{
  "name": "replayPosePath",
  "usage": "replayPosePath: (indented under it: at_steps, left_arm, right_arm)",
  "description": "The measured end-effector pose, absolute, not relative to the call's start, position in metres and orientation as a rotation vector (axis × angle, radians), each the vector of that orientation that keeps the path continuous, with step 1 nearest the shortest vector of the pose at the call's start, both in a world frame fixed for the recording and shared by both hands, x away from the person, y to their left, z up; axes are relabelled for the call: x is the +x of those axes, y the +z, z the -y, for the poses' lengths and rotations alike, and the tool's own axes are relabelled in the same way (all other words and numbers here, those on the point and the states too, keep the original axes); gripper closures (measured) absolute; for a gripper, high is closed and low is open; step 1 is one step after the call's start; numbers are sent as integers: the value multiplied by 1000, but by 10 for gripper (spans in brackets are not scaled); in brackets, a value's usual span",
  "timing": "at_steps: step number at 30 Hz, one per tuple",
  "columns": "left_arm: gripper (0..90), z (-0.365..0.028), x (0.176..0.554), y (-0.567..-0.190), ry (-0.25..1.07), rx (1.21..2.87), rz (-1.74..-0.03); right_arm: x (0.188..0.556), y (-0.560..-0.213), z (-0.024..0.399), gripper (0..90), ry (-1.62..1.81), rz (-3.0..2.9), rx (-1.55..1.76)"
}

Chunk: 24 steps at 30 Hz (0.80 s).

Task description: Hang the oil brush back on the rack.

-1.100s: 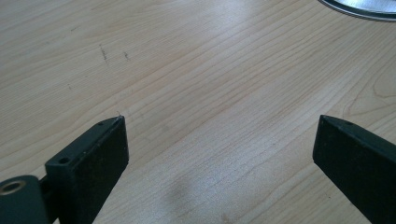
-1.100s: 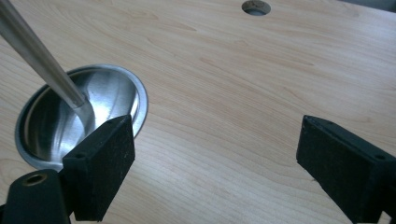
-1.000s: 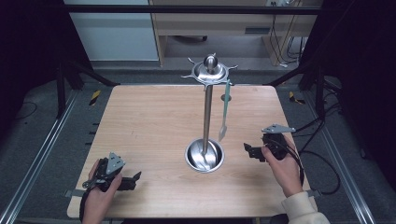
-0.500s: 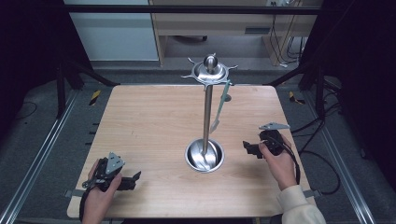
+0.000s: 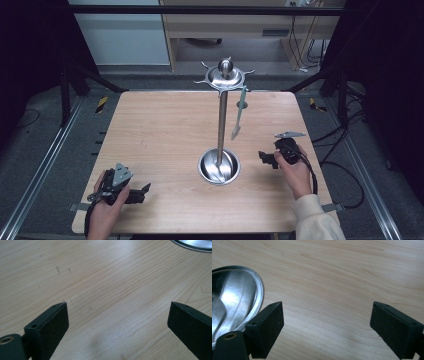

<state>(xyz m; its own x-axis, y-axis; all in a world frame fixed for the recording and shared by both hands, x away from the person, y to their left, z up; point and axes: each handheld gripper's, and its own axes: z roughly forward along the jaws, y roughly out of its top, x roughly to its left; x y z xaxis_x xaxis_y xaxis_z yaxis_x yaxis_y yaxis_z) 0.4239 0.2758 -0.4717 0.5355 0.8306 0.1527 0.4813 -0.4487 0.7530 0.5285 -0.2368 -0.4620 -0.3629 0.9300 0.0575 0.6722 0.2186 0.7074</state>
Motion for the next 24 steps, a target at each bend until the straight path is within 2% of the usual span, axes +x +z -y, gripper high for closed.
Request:
replayPosePath:
  at_steps: [24]
  left_arm:
    - [31,-277,428,-472,677,2100,-1062]
  right_arm:
    - [547,-478,219,128,954,-2062,1482]
